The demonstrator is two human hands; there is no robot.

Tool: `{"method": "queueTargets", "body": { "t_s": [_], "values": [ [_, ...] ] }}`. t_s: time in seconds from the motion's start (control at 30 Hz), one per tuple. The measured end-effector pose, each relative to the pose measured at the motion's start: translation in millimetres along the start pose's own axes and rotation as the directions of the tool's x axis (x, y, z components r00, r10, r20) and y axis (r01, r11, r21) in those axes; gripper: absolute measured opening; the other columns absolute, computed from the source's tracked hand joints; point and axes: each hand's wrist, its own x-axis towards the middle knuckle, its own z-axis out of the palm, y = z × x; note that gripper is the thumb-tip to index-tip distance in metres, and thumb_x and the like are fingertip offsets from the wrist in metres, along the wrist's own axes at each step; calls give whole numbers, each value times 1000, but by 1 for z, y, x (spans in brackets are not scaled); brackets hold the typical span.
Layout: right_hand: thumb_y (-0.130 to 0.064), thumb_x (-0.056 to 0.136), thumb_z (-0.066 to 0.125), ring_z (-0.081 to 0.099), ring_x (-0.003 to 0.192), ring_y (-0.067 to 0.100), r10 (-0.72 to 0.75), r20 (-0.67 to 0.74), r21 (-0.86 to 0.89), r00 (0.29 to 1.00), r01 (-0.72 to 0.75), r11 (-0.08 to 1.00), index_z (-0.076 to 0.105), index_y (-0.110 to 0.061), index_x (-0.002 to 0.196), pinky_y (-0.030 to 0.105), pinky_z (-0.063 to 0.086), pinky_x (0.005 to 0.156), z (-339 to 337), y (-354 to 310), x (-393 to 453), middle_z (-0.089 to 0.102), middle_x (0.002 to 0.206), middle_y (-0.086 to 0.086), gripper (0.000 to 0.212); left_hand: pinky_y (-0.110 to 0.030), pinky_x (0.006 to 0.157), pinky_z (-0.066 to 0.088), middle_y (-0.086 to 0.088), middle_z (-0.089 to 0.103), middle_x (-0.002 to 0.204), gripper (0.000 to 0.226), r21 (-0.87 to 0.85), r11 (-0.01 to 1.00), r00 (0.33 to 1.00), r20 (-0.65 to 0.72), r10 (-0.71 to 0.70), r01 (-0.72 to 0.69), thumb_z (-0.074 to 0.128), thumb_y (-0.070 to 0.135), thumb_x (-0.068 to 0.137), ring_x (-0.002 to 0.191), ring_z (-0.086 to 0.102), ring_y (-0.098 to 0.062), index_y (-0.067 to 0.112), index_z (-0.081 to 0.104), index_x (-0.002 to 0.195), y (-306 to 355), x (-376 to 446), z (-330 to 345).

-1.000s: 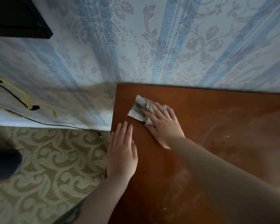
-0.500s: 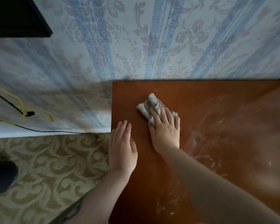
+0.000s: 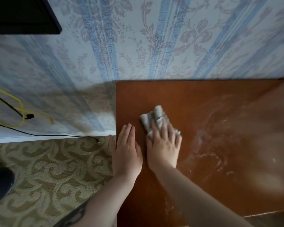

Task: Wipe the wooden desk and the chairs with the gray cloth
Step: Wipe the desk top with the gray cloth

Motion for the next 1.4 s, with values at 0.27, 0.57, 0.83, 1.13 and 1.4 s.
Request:
{"method": "queueTargets", "body": {
  "t_s": [0.27, 0.57, 0.83, 1.13, 1.4],
  "values": [
    [-53, 98, 16, -11, 147, 11, -403, 135, -111, 905, 418, 902, -2, -44, 150, 39, -10, 118, -24, 41, 36, -5, 161, -11, 56, -48, 111, 35, -7, 43, 147, 52, -84, 996, 1000, -13, -12, 11, 51, 1, 87, 140, 32, -20, 5, 47, 139, -2, -4, -1],
    [-49, 101, 16, -17, 146, 15, -525, 167, -57, 834, 540, 840, 1, -39, 153, 42, -14, 116, -14, -13, 11, -10, 161, -8, 55, -29, 110, 35, 4, 40, 149, 42, -390, 901, 968, -78, -239, 191, 37, 16, 101, 137, 36, -9, 17, 43, 143, 0, -24, -14],
    [-54, 98, 6, -7, 148, 24, -417, 89, -89, 905, 424, 901, -4, -42, 152, 49, -10, 116, 0, -14, -21, -5, 162, -1, 56, -41, 103, 45, -3, 42, 148, 46, -325, 931, 968, -128, -216, 165, 41, 10, 98, 136, 41, -19, 13, 39, 144, -1, -55, -9],
    [-54, 99, 6, -17, 146, 11, -537, 197, -126, 820, 565, 815, -7, -44, 150, 45, -6, 119, -20, -4, 50, -13, 160, -11, 55, -9, 63, 45, 18, 18, 156, 56, -239, 893, 924, 135, -358, 381, 10, 48, 96, 124, 50, -6, 40, -3, 150, -8, -76, -14],
    [-53, 102, 12, -17, 146, 15, -758, 236, -100, 608, 791, 603, -2, -40, 151, 44, -15, 115, -8, -33, 12, -12, 160, -9, 53, -34, 117, 19, 18, 10, 154, 68, -182, 895, 913, 88, -398, 408, -1, 60, 91, 144, 14, -4, 31, 15, 150, -24, -111, -9]
  ]
}}
